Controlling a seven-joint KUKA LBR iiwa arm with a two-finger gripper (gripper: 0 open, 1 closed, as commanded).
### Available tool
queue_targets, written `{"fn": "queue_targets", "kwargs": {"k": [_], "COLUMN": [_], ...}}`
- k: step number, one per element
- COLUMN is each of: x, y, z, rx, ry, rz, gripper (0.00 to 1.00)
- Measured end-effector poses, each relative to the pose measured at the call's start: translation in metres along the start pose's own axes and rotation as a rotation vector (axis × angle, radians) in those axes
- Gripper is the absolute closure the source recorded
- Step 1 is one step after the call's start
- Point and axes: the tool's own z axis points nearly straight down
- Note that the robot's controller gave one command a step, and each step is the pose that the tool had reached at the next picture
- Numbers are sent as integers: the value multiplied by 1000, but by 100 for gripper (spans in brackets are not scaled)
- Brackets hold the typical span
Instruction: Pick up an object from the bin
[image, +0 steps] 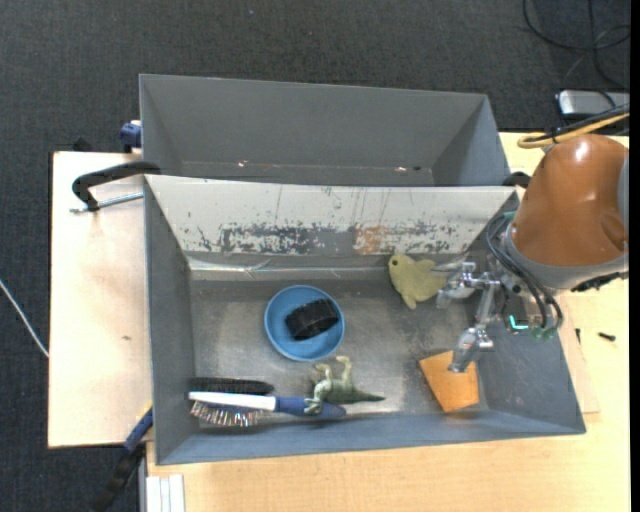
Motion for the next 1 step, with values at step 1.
{"fn": "queue_targets", "kwargs": {"k": [1], "x": [7], "y": [-25], "z": [56], "rx": [4], "ry": [-14], "rz": [-375], "gripper": [0]}}
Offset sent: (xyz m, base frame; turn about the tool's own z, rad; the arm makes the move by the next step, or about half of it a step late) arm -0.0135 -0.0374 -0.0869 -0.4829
